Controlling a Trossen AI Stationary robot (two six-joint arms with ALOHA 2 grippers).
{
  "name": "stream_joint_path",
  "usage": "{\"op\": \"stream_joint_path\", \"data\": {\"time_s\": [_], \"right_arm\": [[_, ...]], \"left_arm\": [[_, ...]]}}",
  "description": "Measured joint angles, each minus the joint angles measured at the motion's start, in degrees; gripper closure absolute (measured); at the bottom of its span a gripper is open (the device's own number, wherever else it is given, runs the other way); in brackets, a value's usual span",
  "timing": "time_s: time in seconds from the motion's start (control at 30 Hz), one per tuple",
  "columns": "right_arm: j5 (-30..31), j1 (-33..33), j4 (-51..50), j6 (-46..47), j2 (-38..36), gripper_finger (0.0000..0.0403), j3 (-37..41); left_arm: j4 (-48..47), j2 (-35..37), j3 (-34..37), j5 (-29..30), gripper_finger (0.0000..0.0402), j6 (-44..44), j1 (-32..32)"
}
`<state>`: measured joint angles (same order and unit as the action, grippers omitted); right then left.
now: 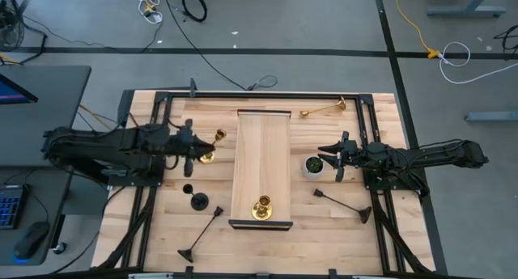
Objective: Pick & Place candle stick holders
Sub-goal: Put the left gold candle holder on the shelf aligned with the other gold candle holder
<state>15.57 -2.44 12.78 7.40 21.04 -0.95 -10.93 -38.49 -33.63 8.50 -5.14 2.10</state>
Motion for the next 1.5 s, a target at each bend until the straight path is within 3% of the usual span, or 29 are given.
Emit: {"op": "stream_joint_path", "data": {"time_s": [0.27,0.4,0.73,1.5], "right_arm": [[0.0,0.0,0.0,0.0,0.0,0.0289,0.0],[0.0,0.0,0.0,0.0,0.0,0.0289,0.0],[0.0,0.0,0.0,0.0,0.0,0.0289,0.0],[0.0,0.0,0.0,0.0,0.0,0.0289,0.0]], "left_arm": [[16.2,0.0,5.4,-2.5,0.0388,3.0,7.6],[29.7,0.0,10.5,-6.1,0.0388,6.6,11.2],[55.2,-3.0,22.2,-6.7,0.0388,9.3,12.7],[70.5,-19.1,21.6,-11.4,0.0388,7.3,14.1]]}}
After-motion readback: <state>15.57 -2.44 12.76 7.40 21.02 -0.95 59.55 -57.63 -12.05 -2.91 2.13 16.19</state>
